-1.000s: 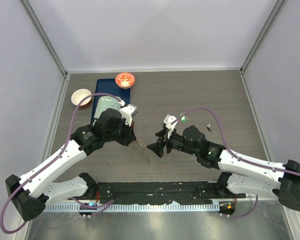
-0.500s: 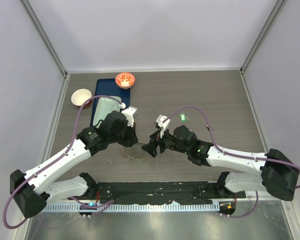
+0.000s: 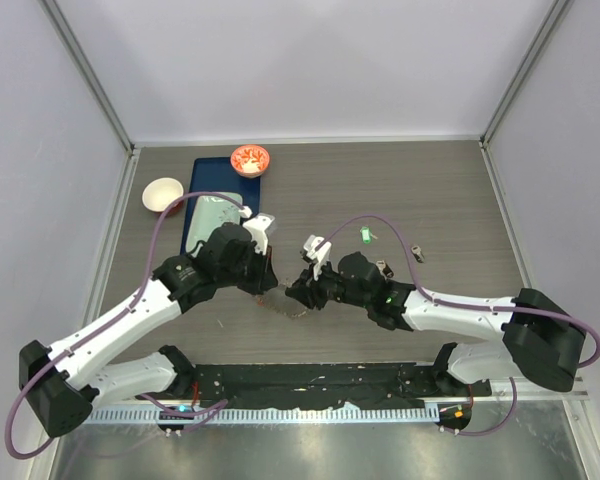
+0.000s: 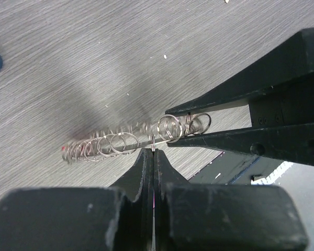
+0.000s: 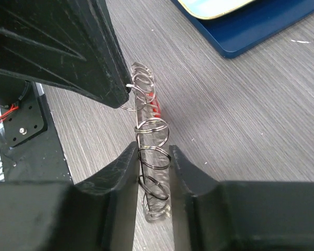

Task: Put the keys on the keyring

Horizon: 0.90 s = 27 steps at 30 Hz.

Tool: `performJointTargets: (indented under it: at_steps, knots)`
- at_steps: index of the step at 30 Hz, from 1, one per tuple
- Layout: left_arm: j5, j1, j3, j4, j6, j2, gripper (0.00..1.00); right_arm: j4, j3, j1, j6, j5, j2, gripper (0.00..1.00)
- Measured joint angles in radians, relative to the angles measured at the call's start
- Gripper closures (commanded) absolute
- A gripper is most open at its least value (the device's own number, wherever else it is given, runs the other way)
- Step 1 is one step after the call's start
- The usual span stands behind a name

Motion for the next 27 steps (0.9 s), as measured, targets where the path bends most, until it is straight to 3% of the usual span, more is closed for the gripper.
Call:
performJointTargets:
  at_steps: [7, 21, 26, 27]
  knots:
    - [0.006, 0.0, -0.007, -0.008, 0.001, -0.018, 1.0, -0.02, -0.002, 0.005, -0.03, 0.023, -0.018, 0.99]
    - [0.011, -0.005, -0.134, 0.106, -0.025, -0.107, 0.99, -0.024, -0.031, 0.01, -0.066, 0.037, -0.061, 0.99]
    - [-0.015, -0.006, -0.17, 0.134, -0.047, -0.163, 0.81, -0.004, -0.035, 0.012, -0.068, 0.037, -0.061, 0.99]
    - [-0.03, -0.006, -0.175, 0.132, -0.048, -0.18, 0.73, -0.004, -0.036, 0.012, -0.069, 0.041, -0.061, 0.99]
